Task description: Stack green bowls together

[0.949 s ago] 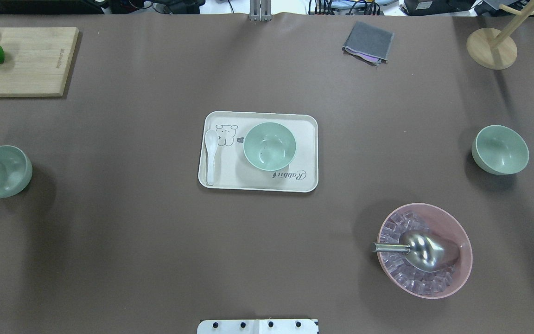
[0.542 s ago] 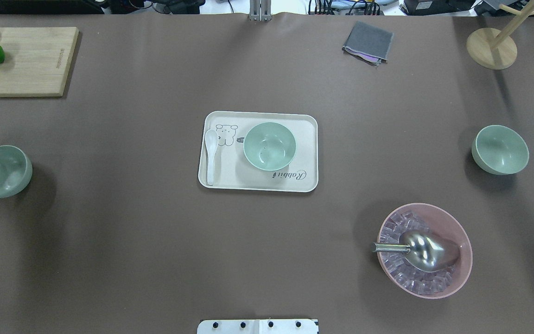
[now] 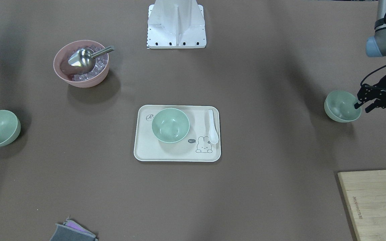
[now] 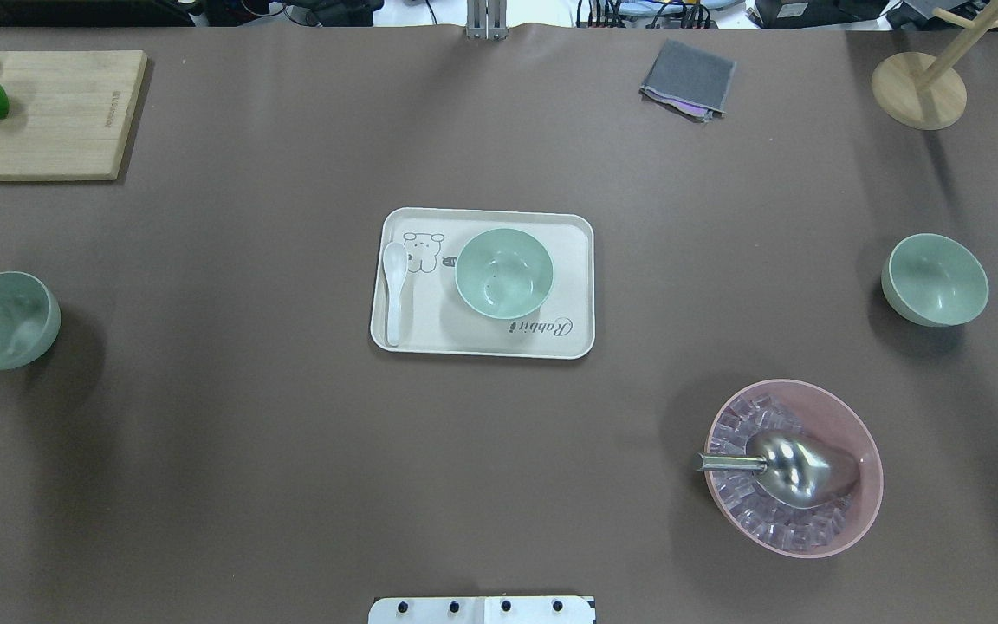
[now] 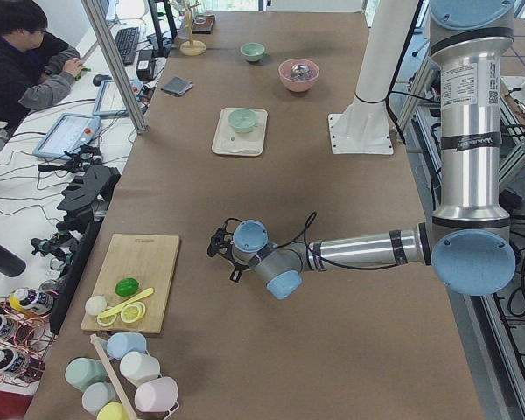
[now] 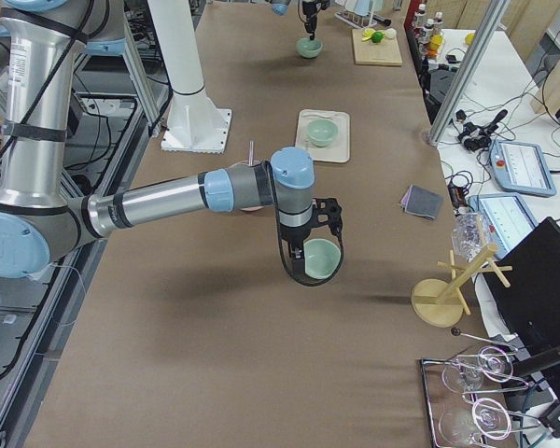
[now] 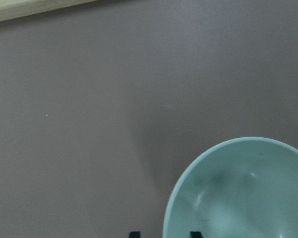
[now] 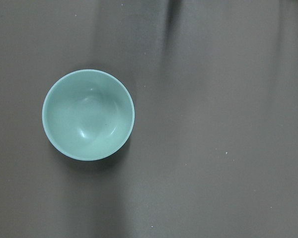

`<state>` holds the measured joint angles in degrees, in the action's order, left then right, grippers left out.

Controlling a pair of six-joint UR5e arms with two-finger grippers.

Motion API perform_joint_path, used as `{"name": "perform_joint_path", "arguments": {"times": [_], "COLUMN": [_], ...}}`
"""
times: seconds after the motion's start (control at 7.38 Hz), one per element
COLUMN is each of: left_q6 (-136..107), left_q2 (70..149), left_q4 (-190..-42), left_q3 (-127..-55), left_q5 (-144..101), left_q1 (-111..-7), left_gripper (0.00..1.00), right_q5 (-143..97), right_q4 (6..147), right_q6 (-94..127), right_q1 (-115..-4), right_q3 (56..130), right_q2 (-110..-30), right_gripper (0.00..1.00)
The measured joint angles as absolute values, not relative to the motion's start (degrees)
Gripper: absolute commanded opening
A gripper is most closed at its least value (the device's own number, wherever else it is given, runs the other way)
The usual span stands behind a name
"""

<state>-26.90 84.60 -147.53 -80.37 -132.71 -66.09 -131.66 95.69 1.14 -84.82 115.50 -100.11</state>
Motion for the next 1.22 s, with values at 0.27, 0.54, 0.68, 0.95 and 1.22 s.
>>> {"name": "perform_joint_path", "arguments": {"times": [0.27, 0.54, 0.68, 0.95, 1.22], "left_q6": [-26.9, -27.5, -28.2, -32.8, -39.7], "left_q2": [84.6, 84.6, 84.8, 85.7, 88.3], "left_q4": [-147.6, -146.5, -143.9, -135.9, -130.6], "left_q3": [-80.7, -83.6, -86.4, -94.8, -101.0], "left_q5": [-132.7, -133.3, -133.7, -133.7, -133.2], "left_q1": [-66.0, -66.1, -66.1, -65.8, -62.8], "left_gripper": [0.0, 0.0, 0.0, 0.0, 0.0], "right_q5": [-131.7, -131.7, -131.7, -131.6, -131.6], "right_q4": [95.6, 95.6, 95.6, 95.6, 95.7], "right_q6": [1.2, 1.2, 1.2, 1.2, 1.3], "right_q1": [-84.8, -84.8, -84.8, -84.8, -84.8], "right_q3": [115.5, 115.5, 115.5, 115.6, 115.6], "right_q2": [-100.1, -100.1, -100.1, -100.1, -100.1], "right_gripper": [1.0, 1.0, 1.0, 1.0, 1.0]}}
